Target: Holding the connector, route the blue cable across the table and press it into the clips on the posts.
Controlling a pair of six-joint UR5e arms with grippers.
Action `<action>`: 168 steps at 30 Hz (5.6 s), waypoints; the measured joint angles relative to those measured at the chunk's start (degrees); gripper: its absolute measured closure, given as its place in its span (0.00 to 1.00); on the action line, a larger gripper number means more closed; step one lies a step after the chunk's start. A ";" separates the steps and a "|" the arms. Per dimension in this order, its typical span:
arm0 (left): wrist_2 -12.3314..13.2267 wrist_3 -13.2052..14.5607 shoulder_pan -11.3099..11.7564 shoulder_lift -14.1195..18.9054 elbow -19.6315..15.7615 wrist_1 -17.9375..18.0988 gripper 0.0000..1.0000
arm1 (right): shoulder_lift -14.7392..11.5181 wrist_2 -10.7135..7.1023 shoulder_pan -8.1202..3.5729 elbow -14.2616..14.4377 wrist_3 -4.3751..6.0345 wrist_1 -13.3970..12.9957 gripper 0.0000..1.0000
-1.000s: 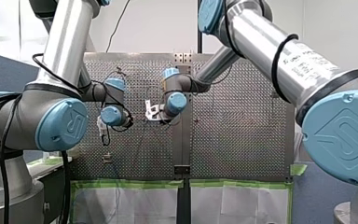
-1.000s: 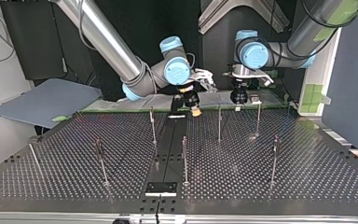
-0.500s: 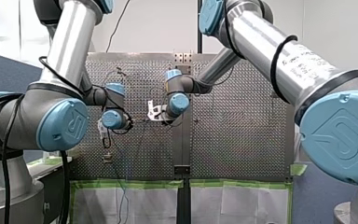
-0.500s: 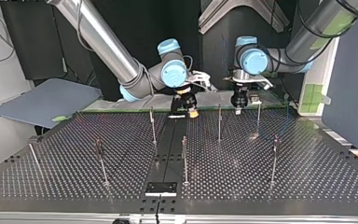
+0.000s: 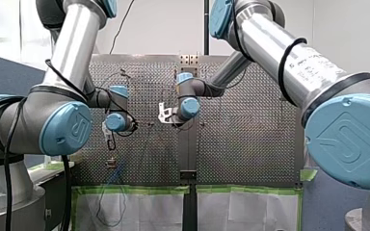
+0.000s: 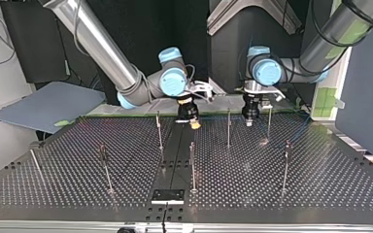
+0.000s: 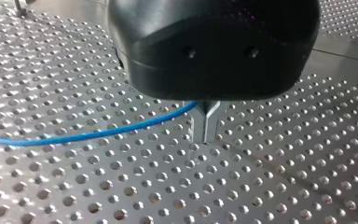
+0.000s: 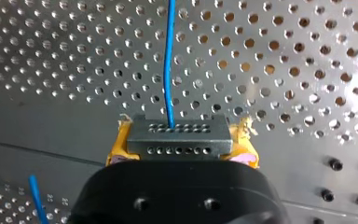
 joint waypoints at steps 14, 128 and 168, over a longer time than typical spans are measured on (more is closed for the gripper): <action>0.66 -0.92 0.52 -1.93 5.88 -1.82 1.00 | 0.05 -1.84 -2.53 0.00 0.13 -1.11 1.00; -14.37 0.55 -17.46 -1.41 7.81 -13.81 0.01 | 0.00 -2.62 -7.07 0.00 0.13 0.11 1.00; -29.15 -1.80 -21.59 -10.34 14.18 -5.93 0.01 | -0.02 -2.63 -7.02 0.00 0.47 0.26 1.00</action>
